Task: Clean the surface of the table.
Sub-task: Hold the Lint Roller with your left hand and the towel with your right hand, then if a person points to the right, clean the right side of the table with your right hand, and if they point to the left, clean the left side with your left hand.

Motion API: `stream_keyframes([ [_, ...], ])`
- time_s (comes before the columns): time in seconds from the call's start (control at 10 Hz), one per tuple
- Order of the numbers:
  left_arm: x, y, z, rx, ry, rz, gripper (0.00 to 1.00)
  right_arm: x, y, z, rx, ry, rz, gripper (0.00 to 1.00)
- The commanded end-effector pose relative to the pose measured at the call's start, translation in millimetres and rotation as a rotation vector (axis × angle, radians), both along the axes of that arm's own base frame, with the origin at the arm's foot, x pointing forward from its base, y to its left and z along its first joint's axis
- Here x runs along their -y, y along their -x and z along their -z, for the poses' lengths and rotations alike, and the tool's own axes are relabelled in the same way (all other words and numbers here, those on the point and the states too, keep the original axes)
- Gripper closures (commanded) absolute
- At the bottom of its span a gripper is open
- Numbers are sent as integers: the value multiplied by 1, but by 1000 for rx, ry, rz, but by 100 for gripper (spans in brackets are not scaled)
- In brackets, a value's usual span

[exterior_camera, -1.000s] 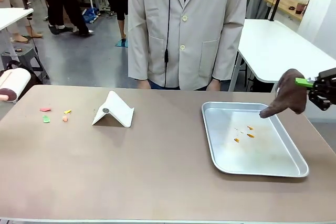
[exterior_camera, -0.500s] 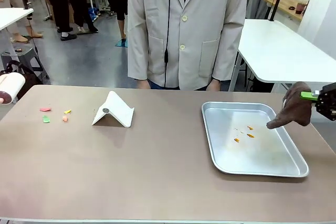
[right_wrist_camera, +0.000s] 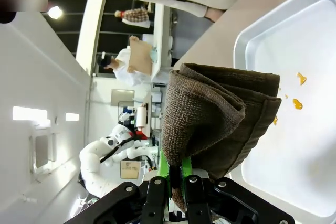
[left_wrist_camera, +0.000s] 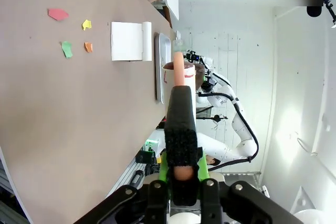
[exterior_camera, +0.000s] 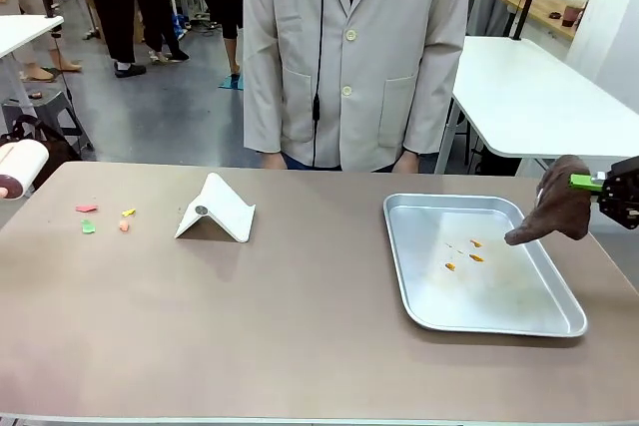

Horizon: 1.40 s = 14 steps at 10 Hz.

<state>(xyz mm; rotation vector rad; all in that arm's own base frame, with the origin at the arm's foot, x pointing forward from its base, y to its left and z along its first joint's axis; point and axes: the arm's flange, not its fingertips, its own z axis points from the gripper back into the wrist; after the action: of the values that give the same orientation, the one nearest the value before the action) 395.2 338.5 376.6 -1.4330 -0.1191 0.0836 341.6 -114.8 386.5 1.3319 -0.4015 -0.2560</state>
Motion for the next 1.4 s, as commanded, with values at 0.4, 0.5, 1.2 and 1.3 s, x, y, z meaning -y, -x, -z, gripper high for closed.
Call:
stream_keyframes([
  [0.4,-1,3,-2,9,-2,0,79,0,2,-1,1,-15,-8,100],
  [0.5,-1,3,-2,9,-2,0,79,0,2,-1,1,-15,-8,100],
  [1.2,-1,3,-2,9,-2,0,79,0,2,-1,1,-15,-8,100],
  [1.3,-1,3,-2,9,-2,0,79,0,2,-1,1,-15,-8,100],
])
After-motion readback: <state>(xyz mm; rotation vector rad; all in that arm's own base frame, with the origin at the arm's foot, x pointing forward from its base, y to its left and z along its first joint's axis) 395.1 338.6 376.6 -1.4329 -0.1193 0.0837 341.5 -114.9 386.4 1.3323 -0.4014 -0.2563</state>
